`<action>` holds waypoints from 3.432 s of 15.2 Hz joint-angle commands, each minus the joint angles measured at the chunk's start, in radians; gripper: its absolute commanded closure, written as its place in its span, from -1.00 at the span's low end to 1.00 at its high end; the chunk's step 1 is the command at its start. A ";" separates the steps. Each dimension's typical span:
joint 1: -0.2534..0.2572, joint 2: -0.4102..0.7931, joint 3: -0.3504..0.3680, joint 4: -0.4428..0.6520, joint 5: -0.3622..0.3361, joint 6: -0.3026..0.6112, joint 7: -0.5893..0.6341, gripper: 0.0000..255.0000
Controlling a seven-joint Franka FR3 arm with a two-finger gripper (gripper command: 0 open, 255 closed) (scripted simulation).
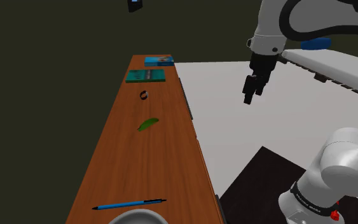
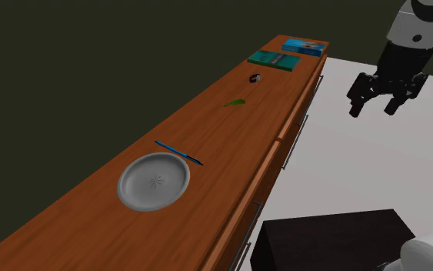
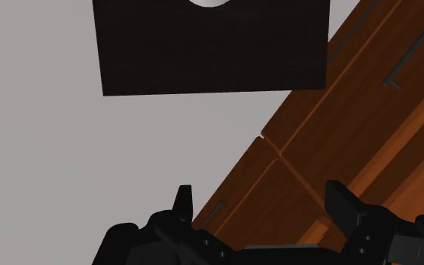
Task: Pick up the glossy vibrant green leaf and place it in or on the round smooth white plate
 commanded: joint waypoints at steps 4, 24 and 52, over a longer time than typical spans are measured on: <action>0.019 0.117 0.041 0.065 0.007 0.039 0.012 -1.00; 0.152 0.937 0.275 0.753 -0.161 0.038 0.145 -1.00; 0.289 1.311 0.297 1.098 -0.297 -0.011 0.172 1.00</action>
